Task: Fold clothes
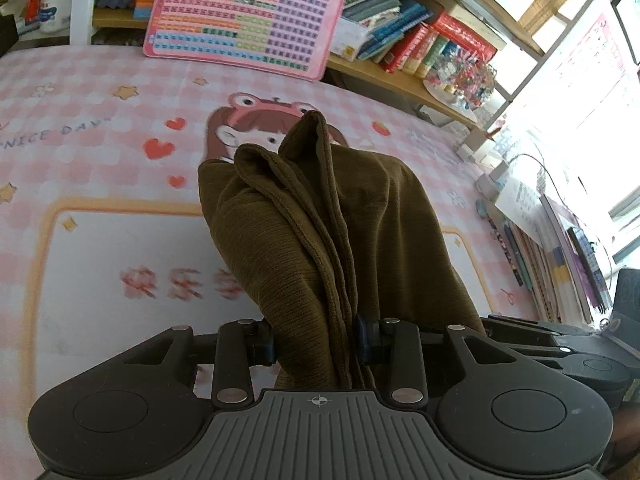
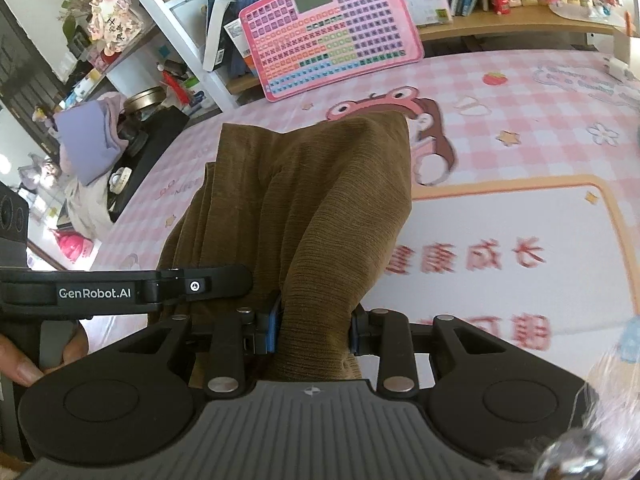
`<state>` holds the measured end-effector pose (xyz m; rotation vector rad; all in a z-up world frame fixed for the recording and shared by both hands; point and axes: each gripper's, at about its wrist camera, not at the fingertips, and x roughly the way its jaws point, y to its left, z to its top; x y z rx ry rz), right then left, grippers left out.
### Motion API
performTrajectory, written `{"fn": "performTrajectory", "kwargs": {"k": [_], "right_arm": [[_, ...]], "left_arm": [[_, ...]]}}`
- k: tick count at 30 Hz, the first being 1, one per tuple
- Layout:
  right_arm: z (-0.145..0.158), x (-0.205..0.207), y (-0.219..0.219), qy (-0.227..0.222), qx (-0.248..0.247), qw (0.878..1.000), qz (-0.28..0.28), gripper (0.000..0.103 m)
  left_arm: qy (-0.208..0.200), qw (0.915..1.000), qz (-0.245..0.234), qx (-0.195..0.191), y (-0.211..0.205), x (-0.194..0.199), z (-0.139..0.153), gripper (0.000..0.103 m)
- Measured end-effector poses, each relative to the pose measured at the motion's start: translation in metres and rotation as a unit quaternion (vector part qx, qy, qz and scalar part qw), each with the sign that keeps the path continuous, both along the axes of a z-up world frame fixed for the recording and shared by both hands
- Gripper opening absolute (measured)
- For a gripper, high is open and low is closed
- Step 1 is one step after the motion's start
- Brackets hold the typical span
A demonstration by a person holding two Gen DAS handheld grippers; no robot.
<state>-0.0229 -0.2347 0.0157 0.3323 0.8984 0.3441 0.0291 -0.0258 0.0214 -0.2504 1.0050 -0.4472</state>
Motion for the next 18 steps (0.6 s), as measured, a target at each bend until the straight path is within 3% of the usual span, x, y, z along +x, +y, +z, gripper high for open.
{"fn": "performTrajectory", "kwargs": {"k": [9, 18], "right_arm": [[0.000, 0.045, 0.084, -0.001, -0.025, 1.000, -0.014, 0.029], [0.010, 0.124, 0.140, -0.032, -0.050, 0.998, 0.001, 0.029]], "left_arm": [[0.005, 0.9995, -0.020, -0.025, 0.083, 0.052, -0.002, 0.034], [-0.014, 0.9980, -0.009, -0.061, 0.148, 0.127, 0.006, 0.034]]}}
